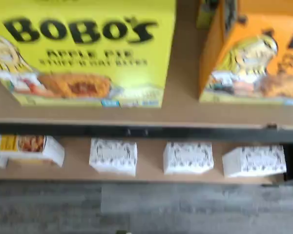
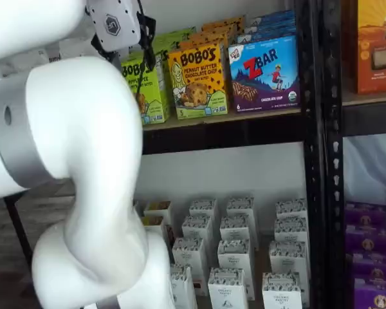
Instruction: Pick the green box on the top shelf, the fourth from the left
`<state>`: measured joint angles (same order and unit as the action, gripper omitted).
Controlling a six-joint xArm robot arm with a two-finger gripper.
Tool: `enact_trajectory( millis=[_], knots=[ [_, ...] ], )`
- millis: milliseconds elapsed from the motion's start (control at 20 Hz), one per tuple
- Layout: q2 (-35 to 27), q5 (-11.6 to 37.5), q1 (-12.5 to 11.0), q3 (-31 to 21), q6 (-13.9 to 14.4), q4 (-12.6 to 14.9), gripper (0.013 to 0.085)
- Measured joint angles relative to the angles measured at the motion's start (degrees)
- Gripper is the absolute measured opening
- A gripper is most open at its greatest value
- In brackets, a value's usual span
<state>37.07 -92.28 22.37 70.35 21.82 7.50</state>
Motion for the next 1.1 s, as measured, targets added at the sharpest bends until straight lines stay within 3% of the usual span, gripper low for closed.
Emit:
enact_trajectory(
  millis=[250,450,800,1100],
  knots=[
    [-2.9,3.6,2.5,1.6,2.7,2.5,0.085],
    [-6.0,4.2,2.9,3.9,3.3,1.9,0.085],
    [-9.3,8.8,1.8,5.9,2.3,0.4,0.085],
    [-14.3,9.4,-0.6,10.8,-0.2,-3.0,0.085]
  ],
)
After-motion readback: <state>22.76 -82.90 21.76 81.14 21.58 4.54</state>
